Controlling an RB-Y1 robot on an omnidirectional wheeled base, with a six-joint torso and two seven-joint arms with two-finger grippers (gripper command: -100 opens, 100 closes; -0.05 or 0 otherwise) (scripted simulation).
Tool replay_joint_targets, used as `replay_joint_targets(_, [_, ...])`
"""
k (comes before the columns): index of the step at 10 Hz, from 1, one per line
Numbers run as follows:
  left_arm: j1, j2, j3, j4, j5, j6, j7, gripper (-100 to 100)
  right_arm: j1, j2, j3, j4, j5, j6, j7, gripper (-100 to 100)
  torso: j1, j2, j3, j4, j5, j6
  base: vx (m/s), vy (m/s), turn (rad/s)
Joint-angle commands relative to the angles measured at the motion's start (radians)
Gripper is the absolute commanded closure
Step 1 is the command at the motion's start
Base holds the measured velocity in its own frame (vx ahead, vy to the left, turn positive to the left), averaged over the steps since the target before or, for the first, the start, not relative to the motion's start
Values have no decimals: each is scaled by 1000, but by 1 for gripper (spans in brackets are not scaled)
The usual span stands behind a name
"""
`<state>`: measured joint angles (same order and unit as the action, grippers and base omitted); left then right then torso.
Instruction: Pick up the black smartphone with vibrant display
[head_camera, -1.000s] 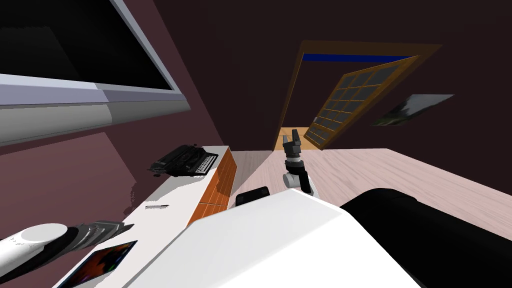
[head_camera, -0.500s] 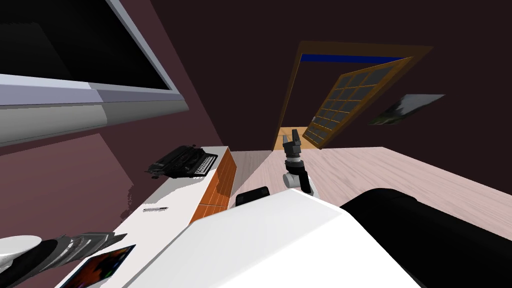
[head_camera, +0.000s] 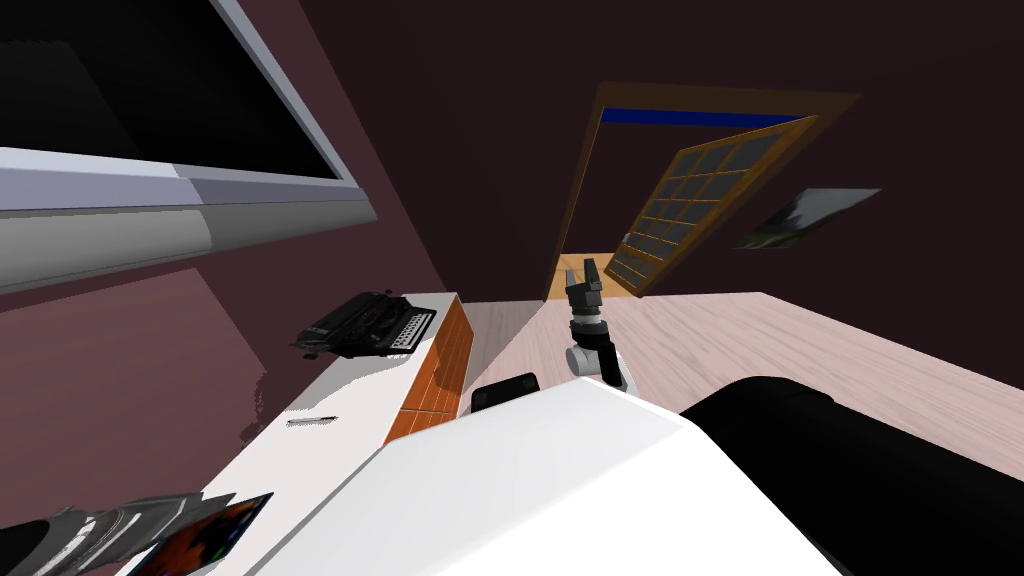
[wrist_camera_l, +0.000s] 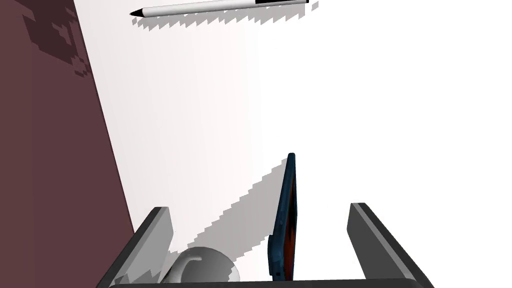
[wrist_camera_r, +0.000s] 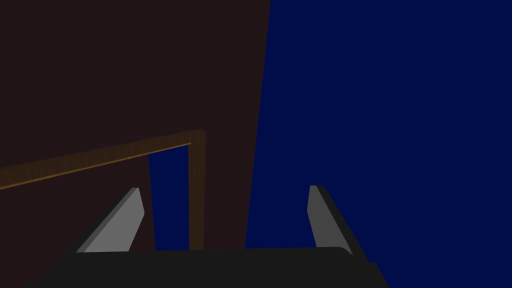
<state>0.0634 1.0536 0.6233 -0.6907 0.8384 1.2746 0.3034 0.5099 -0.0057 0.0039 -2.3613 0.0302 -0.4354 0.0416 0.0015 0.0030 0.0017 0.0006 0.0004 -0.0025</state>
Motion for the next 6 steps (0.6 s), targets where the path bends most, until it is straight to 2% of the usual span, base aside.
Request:
replay_joint_targets(1, [1,18,12,50,20,41,-17,-100,0,0,0,0,0,0,0,0,0,0,0,0,0,0,0,38,-12])
replay_joint_targets(6, [3,50,31,170,51,106,-49,-100,0,0,0,0,0,0,0,0,0,0,0,0,0,0,-3,37,6])
